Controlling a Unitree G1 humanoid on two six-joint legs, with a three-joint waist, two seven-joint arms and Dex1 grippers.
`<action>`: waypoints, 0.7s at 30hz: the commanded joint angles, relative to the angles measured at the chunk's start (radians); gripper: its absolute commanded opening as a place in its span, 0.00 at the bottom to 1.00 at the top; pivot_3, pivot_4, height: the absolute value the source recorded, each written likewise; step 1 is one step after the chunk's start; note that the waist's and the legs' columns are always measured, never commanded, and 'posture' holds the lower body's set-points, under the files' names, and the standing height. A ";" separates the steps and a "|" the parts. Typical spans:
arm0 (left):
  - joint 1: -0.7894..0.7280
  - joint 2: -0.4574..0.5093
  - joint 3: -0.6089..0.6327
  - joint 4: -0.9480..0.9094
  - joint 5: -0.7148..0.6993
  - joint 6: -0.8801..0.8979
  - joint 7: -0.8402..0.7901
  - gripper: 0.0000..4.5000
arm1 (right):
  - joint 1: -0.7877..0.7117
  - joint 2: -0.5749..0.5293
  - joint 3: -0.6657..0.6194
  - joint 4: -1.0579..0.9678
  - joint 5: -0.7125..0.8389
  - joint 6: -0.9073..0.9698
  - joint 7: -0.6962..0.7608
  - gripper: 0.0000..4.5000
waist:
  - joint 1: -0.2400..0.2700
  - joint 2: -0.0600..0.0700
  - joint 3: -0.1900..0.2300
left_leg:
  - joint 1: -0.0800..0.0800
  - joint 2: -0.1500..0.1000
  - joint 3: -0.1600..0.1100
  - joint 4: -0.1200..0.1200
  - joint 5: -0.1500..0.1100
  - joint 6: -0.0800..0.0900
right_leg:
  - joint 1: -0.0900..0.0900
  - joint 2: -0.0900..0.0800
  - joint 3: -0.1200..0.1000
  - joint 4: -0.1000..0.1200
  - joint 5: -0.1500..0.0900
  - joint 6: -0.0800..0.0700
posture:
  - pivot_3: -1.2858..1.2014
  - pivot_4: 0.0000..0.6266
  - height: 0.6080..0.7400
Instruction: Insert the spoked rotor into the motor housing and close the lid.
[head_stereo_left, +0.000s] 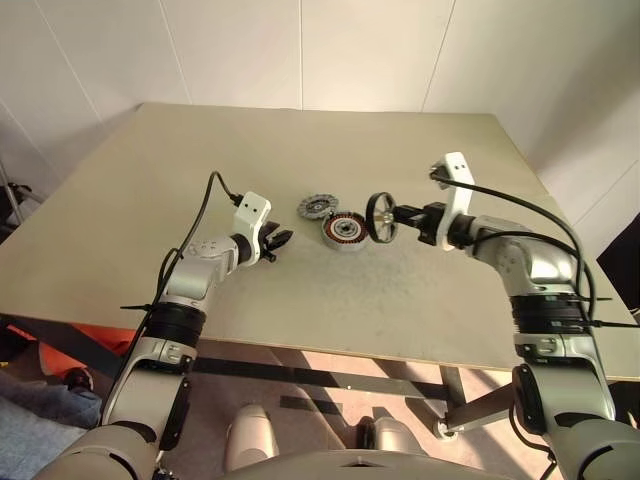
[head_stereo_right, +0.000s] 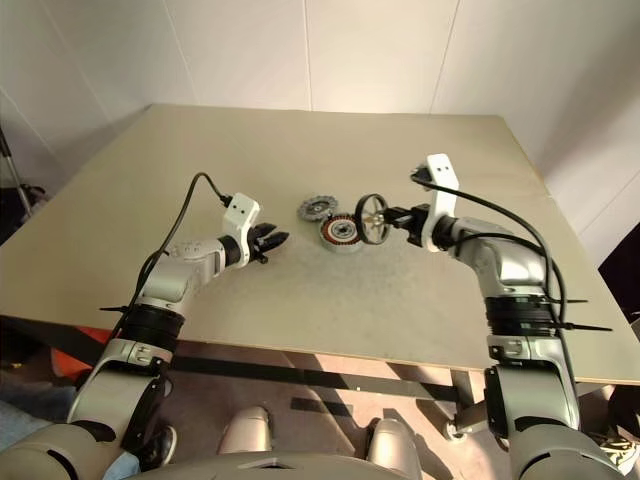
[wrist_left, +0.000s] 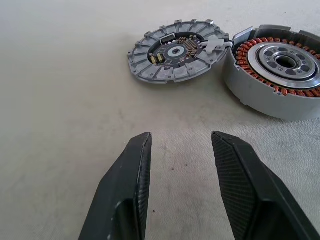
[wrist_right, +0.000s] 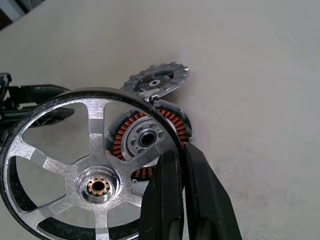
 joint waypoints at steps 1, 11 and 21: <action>-0.024 0.005 0.006 -0.019 0.003 -0.016 0.002 0.45 | -0.085 0.038 0.045 0.094 -0.048 -0.086 0.020 0.00 | 0.002 0.000 0.000 | 0.000 0.000 0.000 0.000 0.000 0.000 | 0.000 0.000 0.000 0.000 0.000 0.000 | 0.52 0.00 1.00; 0.019 0.025 0.027 -0.070 -0.002 0.002 0.021 0.45 | -0.257 0.081 0.082 0.427 -0.163 -0.288 0.051 0.00 | 0.002 0.000 0.000 | -0.014 0.000 -0.001 0.001 0.002 -0.004 | -0.013 0.000 -0.001 0.000 0.000 0.000 | 0.52 0.00 1.00; 0.014 0.025 0.031 -0.059 -0.003 -0.002 0.027 0.45 | -0.309 0.054 0.082 0.544 -0.221 -0.383 0.088 0.00 | 0.002 0.000 0.000 | -0.014 0.000 -0.001 0.004 0.002 -0.004 | -0.012 0.000 -0.001 0.002 0.000 -0.001 | 0.52 0.00 1.00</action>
